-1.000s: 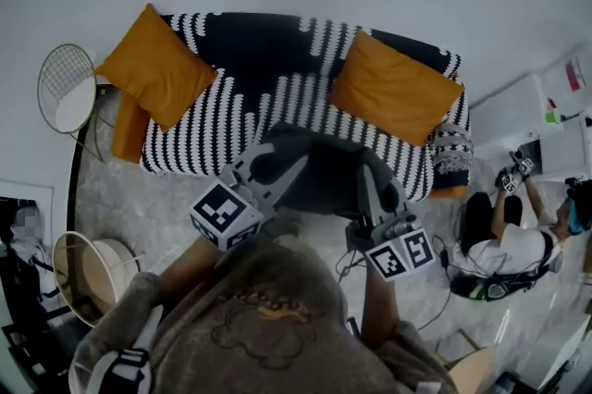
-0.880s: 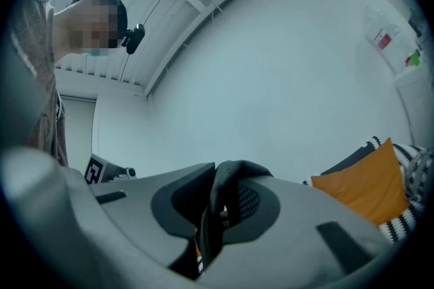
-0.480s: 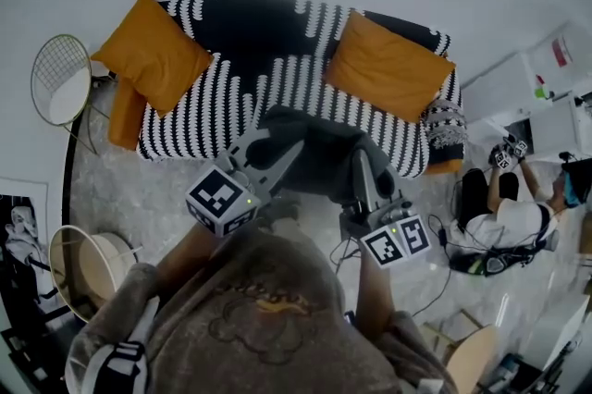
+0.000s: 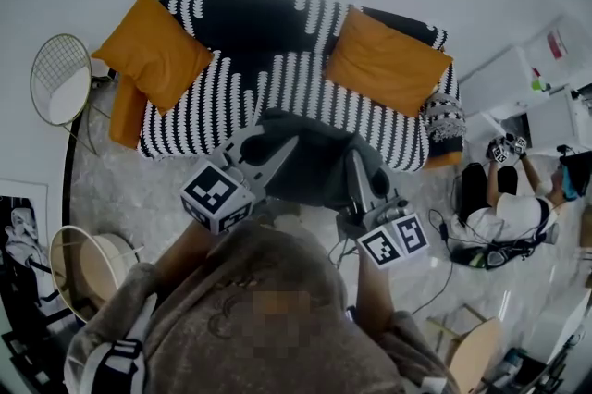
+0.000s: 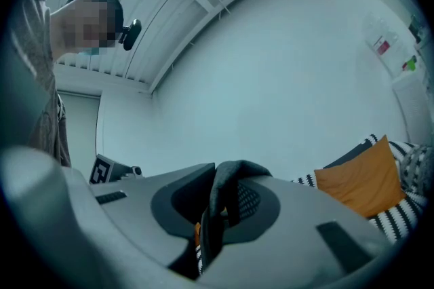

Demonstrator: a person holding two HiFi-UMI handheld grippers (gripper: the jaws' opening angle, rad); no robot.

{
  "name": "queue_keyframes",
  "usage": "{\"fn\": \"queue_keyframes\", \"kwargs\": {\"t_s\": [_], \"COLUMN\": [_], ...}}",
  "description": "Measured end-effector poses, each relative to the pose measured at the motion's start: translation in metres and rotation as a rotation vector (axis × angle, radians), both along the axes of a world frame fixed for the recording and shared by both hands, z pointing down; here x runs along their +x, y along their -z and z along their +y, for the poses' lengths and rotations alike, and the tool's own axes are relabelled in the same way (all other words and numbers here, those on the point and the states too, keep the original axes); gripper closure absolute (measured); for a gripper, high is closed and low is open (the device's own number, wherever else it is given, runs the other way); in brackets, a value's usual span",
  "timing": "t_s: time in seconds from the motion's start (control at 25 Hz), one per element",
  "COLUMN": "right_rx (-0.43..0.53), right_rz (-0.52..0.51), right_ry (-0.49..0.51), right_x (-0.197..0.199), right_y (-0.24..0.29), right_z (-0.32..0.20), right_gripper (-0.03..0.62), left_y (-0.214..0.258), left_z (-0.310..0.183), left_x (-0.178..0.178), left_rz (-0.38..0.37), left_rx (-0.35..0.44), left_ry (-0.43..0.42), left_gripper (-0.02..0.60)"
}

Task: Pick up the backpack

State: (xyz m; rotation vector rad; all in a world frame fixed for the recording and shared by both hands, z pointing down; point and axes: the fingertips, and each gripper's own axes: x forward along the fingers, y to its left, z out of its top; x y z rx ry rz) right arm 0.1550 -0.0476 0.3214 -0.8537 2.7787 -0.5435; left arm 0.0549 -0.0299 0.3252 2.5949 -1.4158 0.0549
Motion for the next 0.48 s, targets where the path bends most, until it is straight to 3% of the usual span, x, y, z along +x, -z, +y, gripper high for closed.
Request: {"fn": "queue_keyframes", "kwargs": {"t_s": [0.48], "right_rx": [-0.02], "right_rz": [0.002], "right_ry": [0.012], "right_x": [-0.009], "right_y": [-0.009], "right_z": [0.018], "right_gripper": [0.562], "left_y": [-0.009], "left_z": [0.015], "left_x": [-0.007], "left_rz": [0.004], "left_rx": [-0.021], "left_ry": [0.0], "left_gripper": [0.549]}}
